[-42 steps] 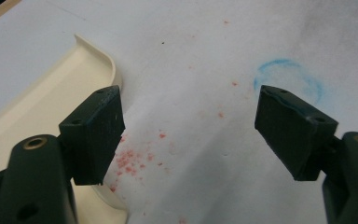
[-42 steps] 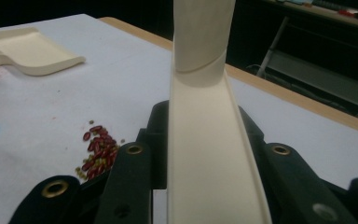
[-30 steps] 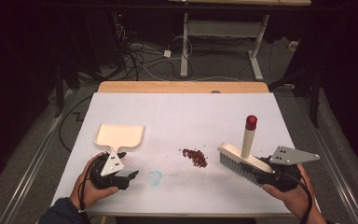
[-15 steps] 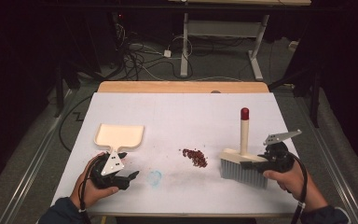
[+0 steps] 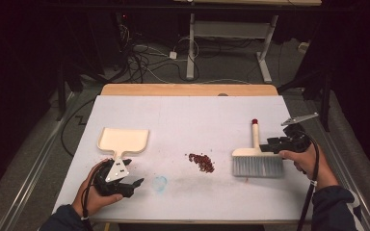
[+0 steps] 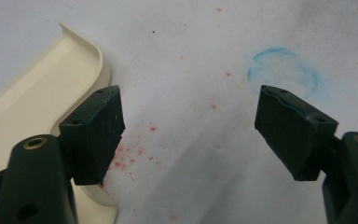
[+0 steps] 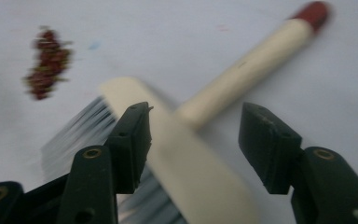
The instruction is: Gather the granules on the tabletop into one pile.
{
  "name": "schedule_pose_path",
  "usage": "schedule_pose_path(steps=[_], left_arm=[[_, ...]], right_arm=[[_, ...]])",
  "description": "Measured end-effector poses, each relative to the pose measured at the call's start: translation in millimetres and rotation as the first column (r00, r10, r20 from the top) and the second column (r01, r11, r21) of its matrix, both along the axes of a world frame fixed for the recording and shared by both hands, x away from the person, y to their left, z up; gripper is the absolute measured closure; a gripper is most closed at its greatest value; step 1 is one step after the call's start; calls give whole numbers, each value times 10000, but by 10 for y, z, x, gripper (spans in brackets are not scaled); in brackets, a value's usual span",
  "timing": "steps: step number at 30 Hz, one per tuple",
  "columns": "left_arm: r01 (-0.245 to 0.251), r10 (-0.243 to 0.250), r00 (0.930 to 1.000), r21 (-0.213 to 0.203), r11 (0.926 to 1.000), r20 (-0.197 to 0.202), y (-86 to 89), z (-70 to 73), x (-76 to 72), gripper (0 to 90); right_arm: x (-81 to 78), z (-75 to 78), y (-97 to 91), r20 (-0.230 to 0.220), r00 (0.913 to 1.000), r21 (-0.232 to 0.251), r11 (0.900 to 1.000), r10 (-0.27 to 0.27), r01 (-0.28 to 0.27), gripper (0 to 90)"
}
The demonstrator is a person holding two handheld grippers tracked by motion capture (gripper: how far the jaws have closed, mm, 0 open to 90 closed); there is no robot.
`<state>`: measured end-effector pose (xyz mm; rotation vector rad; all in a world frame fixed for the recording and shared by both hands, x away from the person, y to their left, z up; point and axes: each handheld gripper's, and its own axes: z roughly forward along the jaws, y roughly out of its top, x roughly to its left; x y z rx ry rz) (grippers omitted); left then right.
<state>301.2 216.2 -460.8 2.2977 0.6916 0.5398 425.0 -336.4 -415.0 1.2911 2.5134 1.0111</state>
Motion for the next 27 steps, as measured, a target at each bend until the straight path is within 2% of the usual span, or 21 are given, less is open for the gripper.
schedule_pose_path(steps=[2, 4, 5, 7, 9, 11, 12, 13, 15, 18, 22, 24, 25, 27], left_arm=[[-6, 6, 10000, 21, 10000, -9, -5, -4, 1, 229], [17, -17, 10000, 9, 10000, -36, -11, -7, 6, 229], [30, -29, 10000, 37, 10000, -50, -15, -8, 11, 229], [54, -54, 10000, 58, 10000, -50, -27, -9, 13, 229], [115, -115, 9999, 80, 9999, -31, -34, -6, 12, 229], [139, -138, 9999, 91, 9999, -34, -37, -8, 14, 229], [146, -146, 9999, 83, 9999, -41, -36, -9, 16, 229], [151, -151, 9999, 70, 9999, -55, -35, -10, 19, 229], [147, -147, 9999, 67, 9999, -65, -32, -12, 21, 229], [132, -132, 9999, 30, 9999, -58, -27, -12, 17, 229], [125, -125, 9999, 46, 9999, -20, -27, -7, 13, 229], [120, -120, 9999, 56, 9999, 12, -28, -3, 10, 229], [126, -126, 9999, 58, 9999, 21, -28, -2, 9, 229], [111, -112, 9999, 51, 9999, 43, -27, 0, 9, 229]], right_arm=[[-4, 23, -29, 669, 9959, -260, 9977, -615, 634, 537], [-17, 23, 20, 1281, 9859, -1030, 9872, -1079, 1215, 591], [-16, 3, 60, 1440, 9824, -1294, 9819, -1194, 1383, 630], [-3, -60, 159, 1626, 9784, -1699, 9732, -1273, 1549, 663], [39, -155, 251, 1661, 9781, -2081, 9651, -1252, 1588, 677], [92, -252, 322, 1416, 9820, -2410, 9577, -1254, 1570, 695], [113, -280, 342, 1578, 9765, -2631, 9469, -1468, 1849, 689], [133, -297, 348, 1619, 9740, -2659, 9435, -1582, 1975, 696], [157, -315, 345, 1608, 9738, -2473, 9486, -1607, 1974, 680], [165, -345, 357, 1615, 9727, -2662, 9418, -1666, 2055, 675], [157, -341, 344, 1761, 9670, -2490, 9420, -1844, 2250, 638], [135, -316, 334, 1950, 9625, -2322, 9446, -1886, 2321, 615], [115, -291, 332, 2134, 9574, -2220, 9447, -1947, 2416, 592], [62, -230, 328, 2560, 9500, -1728, 9585, -1788, 2269, 555]])
